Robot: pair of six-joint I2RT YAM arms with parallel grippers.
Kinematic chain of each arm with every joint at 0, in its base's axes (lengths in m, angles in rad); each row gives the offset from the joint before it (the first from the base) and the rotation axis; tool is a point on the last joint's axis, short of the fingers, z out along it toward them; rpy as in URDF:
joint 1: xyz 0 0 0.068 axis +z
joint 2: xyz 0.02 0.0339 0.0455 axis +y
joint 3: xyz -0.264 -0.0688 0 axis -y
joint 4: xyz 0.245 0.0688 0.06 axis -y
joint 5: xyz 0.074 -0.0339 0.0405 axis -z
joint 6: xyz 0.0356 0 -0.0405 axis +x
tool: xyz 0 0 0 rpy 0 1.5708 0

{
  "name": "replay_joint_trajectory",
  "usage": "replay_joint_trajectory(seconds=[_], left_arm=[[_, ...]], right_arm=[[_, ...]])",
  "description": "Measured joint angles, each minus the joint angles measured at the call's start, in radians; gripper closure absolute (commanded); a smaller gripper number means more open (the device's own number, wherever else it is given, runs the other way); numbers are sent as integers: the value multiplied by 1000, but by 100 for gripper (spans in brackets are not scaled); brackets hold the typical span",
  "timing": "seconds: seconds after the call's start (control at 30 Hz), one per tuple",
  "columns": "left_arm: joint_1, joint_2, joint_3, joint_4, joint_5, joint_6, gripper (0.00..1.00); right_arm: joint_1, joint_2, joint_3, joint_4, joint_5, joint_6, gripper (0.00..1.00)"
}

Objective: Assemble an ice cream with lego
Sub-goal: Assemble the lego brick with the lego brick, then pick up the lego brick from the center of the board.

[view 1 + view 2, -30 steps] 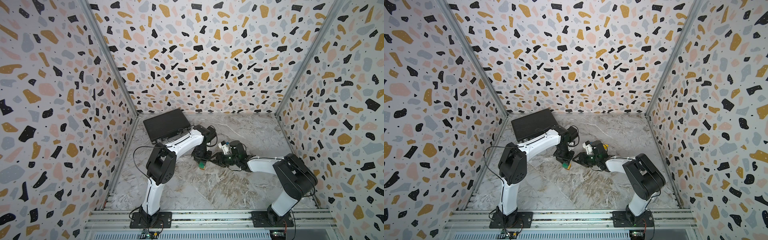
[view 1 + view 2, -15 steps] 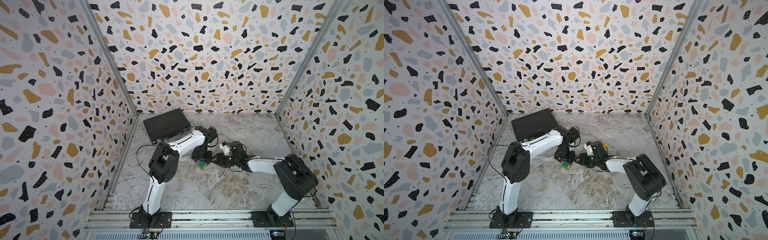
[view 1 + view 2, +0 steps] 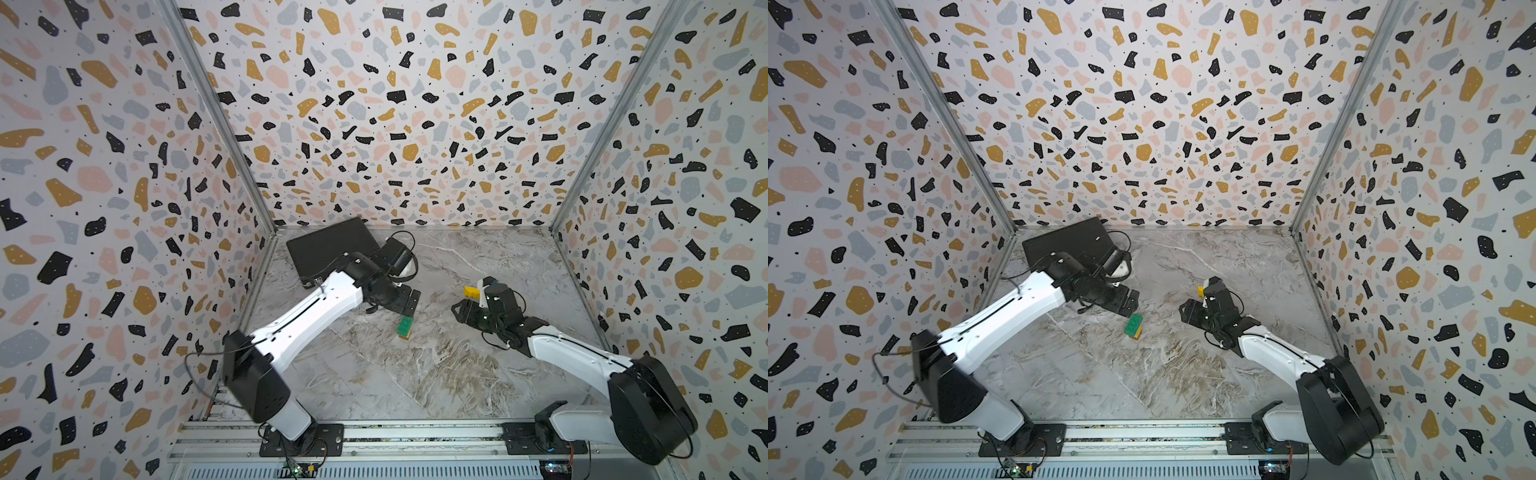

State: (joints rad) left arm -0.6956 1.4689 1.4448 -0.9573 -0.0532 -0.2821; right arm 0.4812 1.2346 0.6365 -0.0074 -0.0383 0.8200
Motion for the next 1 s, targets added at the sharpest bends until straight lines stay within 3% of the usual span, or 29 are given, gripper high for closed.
replay_joint_trajectory(seconds=[0.03, 0.13, 0.3, 0.43, 0.67, 0.83, 1.0], left_arm=[[7, -63, -64, 26, -27, 6, 1], [29, -197, -230, 89, -77, 9, 1], [50, -301, -432, 158, -102, 6, 1], [50, -296, -430, 177, -90, 6, 1], [50, -313, -422, 181, -34, 6, 0], [50, -335, -421, 181, 4, 5, 0], [50, -341, -421, 181, 28, 2, 0]], right_arm=[[-11, -40, 0, -48, 60, 10, 13], [-55, -131, 6, -201, 209, 42, 10], [-200, -107, 88, -433, 277, 74, 11], [-309, 11, 158, -533, 232, 73, 11], [-368, 210, 246, -629, 177, 51, 18], [-384, 281, 284, -637, 148, 35, 26], [-393, 309, 288, -621, 127, 26, 45]])
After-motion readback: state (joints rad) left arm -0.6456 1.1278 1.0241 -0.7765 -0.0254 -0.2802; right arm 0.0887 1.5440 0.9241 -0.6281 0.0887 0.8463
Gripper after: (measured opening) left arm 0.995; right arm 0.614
